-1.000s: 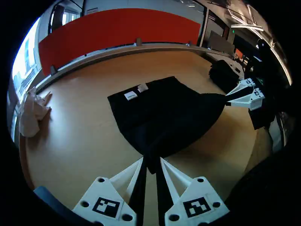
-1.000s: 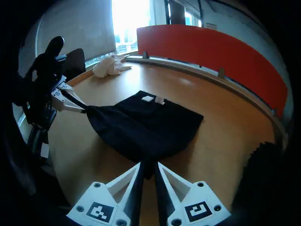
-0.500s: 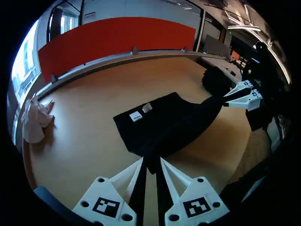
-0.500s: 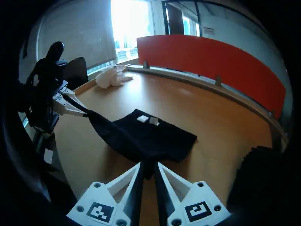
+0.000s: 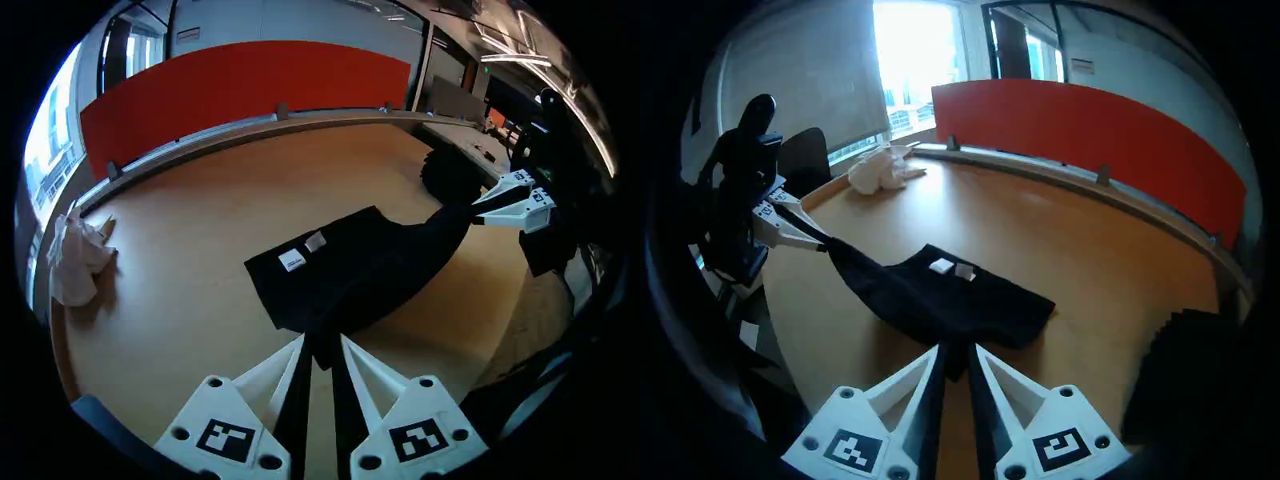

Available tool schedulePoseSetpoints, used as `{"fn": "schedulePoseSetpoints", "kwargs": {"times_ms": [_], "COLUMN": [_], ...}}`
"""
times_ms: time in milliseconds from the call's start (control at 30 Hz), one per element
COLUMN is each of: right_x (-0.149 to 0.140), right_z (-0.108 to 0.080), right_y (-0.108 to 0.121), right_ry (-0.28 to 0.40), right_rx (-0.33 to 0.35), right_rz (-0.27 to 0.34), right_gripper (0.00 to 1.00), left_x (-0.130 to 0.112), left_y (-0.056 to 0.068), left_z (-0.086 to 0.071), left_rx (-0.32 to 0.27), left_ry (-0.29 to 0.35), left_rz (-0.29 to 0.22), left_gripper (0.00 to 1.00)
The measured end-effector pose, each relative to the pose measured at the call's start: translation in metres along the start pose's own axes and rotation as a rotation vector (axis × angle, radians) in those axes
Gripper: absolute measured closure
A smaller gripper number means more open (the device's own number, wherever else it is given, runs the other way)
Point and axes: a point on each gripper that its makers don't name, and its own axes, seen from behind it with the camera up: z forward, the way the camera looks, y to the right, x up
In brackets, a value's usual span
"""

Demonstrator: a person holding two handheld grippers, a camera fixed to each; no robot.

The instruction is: Fold towel

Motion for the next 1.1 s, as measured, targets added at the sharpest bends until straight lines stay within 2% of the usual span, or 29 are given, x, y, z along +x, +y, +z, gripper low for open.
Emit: {"fn": "schedulePoseSetpoints", "kwargs": {"times_ms": [267,567,767,967,1100], "right_x": [0.003,0.002,0.002,0.002,0.000], "right_z": [-0.005,0.000,0.012,0.030,0.042], "right_y": [-0.003,-0.004,0.001,0.018,0.031], "right_ry": [0.000,-0.018,-0.047,-0.078,-0.099], "right_rx": [0.007,0.010,0.024,0.016,0.007], "right_rz": [-0.011,-0.014,-0.021,-0.025,-0.018], "right_gripper": [0.82,0.82,0.82,0.82,0.81], "left_x": [0.003,0.002,0.005,0.008,0.009], "left_y": [0.001,-0.001,-0.008,-0.015,-0.024], "left_z": [-0.007,-0.003,0.011,0.033,0.049], "left_rx": [-0.004,-0.008,-0.004,-0.019,-0.015], "left_ry": [0.006,0.000,-0.012,-0.027,-0.040], "left_rz": [-0.001,-0.009,-0.018,-0.039,-0.052], "left_gripper": [0.85,0.84,0.85,0.85,0.85]}}
